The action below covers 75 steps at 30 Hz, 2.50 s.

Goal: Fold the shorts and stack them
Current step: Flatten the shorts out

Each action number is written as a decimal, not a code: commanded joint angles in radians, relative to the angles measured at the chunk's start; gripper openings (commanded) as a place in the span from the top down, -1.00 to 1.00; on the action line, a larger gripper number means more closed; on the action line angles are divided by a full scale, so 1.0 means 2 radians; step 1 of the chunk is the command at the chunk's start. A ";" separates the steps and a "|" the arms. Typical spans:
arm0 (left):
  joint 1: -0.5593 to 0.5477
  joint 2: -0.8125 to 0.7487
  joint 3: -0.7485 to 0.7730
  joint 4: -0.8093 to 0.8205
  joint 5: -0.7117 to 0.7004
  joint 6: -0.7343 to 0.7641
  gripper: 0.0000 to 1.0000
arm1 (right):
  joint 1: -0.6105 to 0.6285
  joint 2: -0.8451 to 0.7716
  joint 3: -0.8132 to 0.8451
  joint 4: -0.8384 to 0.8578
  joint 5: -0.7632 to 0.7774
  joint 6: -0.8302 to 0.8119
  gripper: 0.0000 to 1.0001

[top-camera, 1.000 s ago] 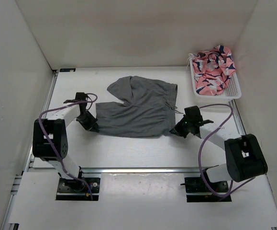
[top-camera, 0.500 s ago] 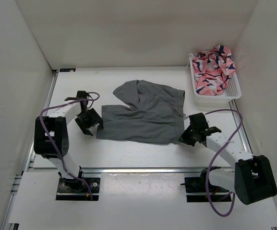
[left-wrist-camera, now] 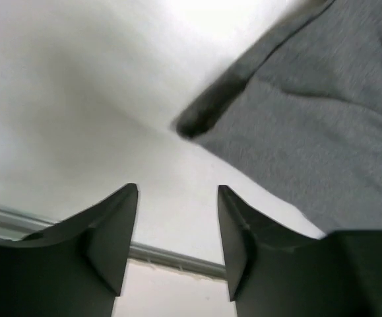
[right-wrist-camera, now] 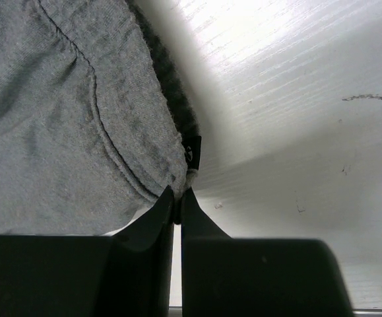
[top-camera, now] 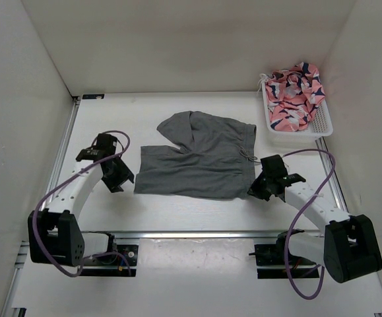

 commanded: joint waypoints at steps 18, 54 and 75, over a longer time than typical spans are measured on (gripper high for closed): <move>-0.038 0.187 0.021 0.087 0.009 -0.027 -0.40 | -0.001 0.003 0.020 0.000 0.006 -0.009 1.00; -0.035 0.171 0.126 0.045 -0.008 0.014 0.80 | -0.026 0.055 0.083 0.013 0.000 -0.012 1.00; 0.042 -0.067 0.566 -0.037 -0.070 0.012 0.80 | -0.026 -0.059 0.592 -0.237 -0.093 -0.233 1.00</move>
